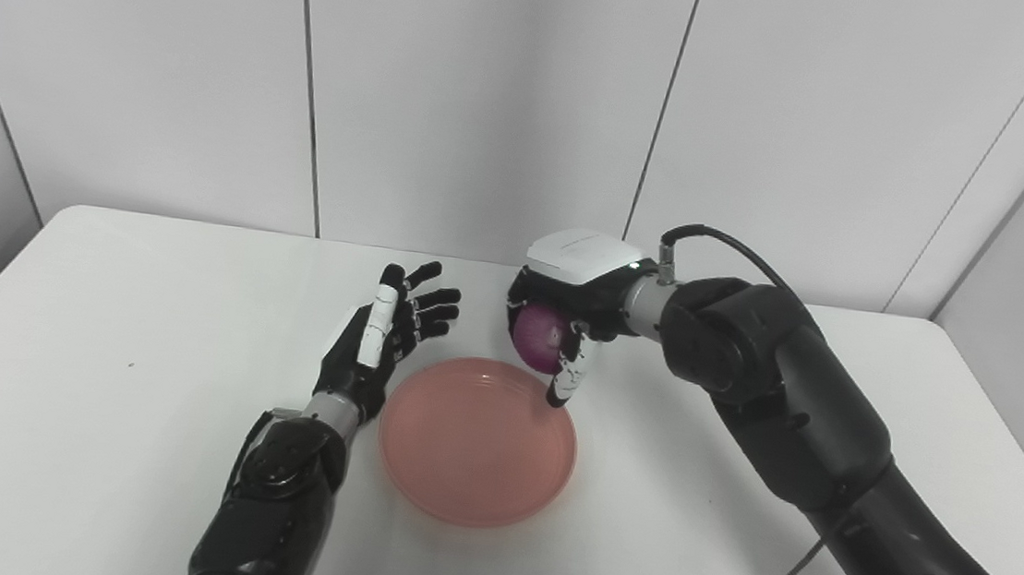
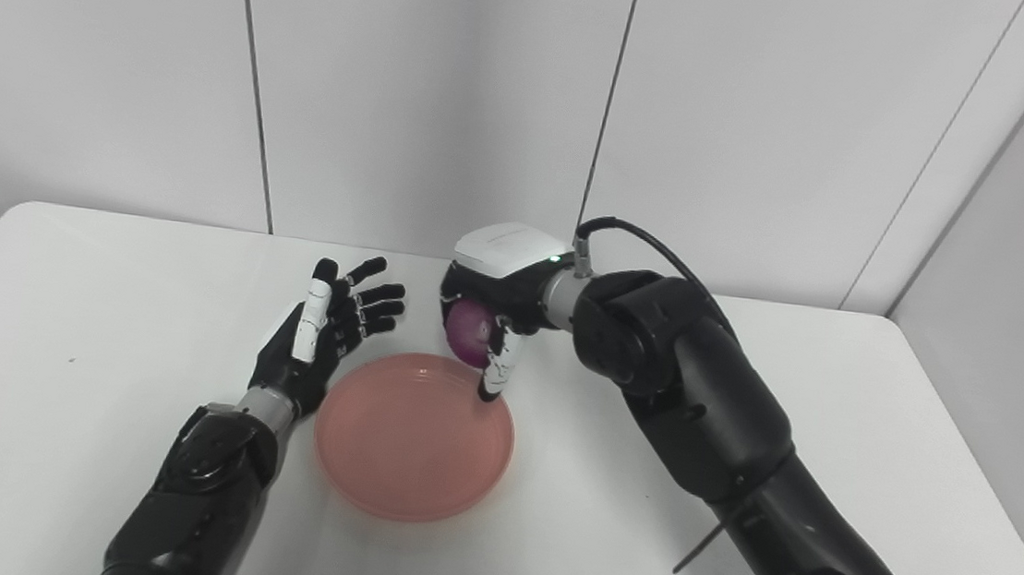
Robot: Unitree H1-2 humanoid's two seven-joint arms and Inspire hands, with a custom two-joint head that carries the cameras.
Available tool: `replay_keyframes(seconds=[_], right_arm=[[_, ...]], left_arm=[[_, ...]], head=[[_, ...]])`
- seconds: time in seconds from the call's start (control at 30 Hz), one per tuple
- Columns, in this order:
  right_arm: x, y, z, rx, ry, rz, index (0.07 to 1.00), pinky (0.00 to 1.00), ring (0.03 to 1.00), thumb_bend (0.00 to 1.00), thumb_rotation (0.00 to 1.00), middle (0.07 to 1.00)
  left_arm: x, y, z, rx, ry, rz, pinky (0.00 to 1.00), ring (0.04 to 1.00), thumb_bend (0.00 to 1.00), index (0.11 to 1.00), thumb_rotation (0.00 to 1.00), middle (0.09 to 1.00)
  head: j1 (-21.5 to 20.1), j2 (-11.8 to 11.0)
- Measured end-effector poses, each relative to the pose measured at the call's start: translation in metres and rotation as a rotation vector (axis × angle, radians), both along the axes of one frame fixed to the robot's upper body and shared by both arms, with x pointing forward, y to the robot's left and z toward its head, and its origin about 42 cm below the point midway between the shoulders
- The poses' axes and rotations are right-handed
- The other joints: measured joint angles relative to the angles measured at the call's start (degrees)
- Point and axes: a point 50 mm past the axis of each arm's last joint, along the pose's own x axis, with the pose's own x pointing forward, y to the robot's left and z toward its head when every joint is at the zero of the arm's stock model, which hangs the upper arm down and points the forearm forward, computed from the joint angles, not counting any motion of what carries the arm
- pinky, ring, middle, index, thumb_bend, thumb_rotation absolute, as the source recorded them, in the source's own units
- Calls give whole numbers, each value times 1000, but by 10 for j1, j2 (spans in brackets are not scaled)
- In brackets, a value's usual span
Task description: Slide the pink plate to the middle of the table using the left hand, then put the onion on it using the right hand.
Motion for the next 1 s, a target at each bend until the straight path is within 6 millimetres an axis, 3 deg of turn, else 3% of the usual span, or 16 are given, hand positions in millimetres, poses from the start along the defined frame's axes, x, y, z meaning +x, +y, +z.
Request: replay_keyframes(seconds=[0.07, 0.1, 0.2, 0.37, 0.43, 0.57, 0.63, 0.77, 1.0], right_arm=[[-1, 3, 0, 6, -9, 15, 490, 256, 325, 531, 6, 476], [-2, 4, 1, 11, -17, 22, 491, 337, 428, 527, 85, 591], [-9, 7, 2, 21, -47, 57, 492, 454, 558, 523, 129, 732], [-19, 14, -10, 39, -61, 106, 494, 397, 485, 522, 137, 597], [-21, 16, -16, 36, -56, 110, 494, 441, 526, 523, 139, 608], [-24, 23, -24, 14, -60, 126, 491, 413, 506, 521, 131, 587], [-22, 24, -25, 16, -75, 134, 482, 388, 482, 527, 27, 521], [-21, 23, -36, 23, -90, 160, 475, 413, 526, 527, 3, 516], [-20, 18, -53, 18, -80, 184, 477, 427, 519, 529, 5, 510]], left_arm=[[0, -1, 0, -2, 1, 1, 815, 778, 834, 849, 1000, 761], [0, -1, 0, -2, 1, 1, 814, 779, 835, 846, 1000, 762], [0, -1, 0, -2, 0, 1, 819, 782, 831, 846, 1000, 764], [0, -3, 0, -5, 2, 1, 808, 772, 827, 837, 1000, 754], [0, -3, 0, -6, 2, 1, 812, 776, 823, 838, 1000, 757], [0, -4, 0, -7, 2, -1, 813, 777, 826, 839, 1000, 757], [0, -5, 0, -8, 2, -1, 808, 771, 841, 838, 1000, 752], [-1, -5, 0, -9, 1, -1, 802, 771, 841, 840, 1000, 752], [-1, -5, 0, -9, 1, 0, 803, 780, 822, 847, 1000, 763]], head=[[4, 1], [6, 1], [9, 1], [12, 1], [14, 2], [18, 4], [18, 4], [16, 4], [16, 5]])
